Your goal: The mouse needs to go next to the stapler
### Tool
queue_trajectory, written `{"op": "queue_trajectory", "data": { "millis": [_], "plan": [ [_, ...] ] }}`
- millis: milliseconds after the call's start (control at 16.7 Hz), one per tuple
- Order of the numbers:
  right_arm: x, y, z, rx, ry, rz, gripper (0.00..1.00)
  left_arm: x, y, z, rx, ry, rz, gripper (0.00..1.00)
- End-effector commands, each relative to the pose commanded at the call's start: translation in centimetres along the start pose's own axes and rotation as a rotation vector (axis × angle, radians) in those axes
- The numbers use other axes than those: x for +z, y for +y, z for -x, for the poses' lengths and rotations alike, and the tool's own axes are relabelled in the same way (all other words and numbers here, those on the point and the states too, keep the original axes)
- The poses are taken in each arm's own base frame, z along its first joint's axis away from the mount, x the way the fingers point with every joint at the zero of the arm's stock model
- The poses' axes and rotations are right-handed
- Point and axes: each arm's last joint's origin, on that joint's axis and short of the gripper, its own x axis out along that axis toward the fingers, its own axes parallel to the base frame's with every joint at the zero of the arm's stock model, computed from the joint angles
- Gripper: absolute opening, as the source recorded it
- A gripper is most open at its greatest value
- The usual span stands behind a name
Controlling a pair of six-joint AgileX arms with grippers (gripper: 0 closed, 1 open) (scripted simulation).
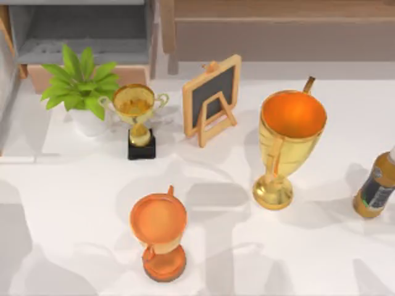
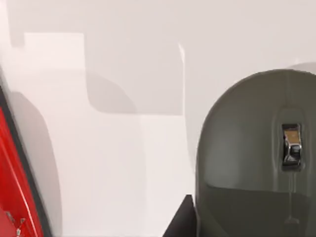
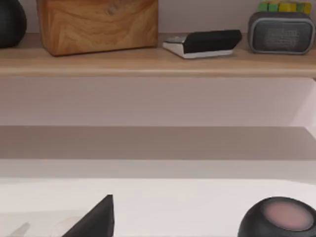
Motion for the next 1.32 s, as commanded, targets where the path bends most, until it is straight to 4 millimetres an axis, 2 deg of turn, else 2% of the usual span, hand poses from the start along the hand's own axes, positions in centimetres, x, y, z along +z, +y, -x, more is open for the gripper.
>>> {"op": "queue_trajectory", "data": {
  "millis": [840,1320],
  "plan": [
    [0.0,0.0,0.0,0.0,0.0,0.0,1.0,0.6,0.4,0.9,0.044,-0.07,0.0,0.0],
    [0.0,0.0,0.0,0.0,0.0,0.0,1.0,0.2,0.2,-0.8,0.016,-0.026,0.003,0.0]
  ]
}}
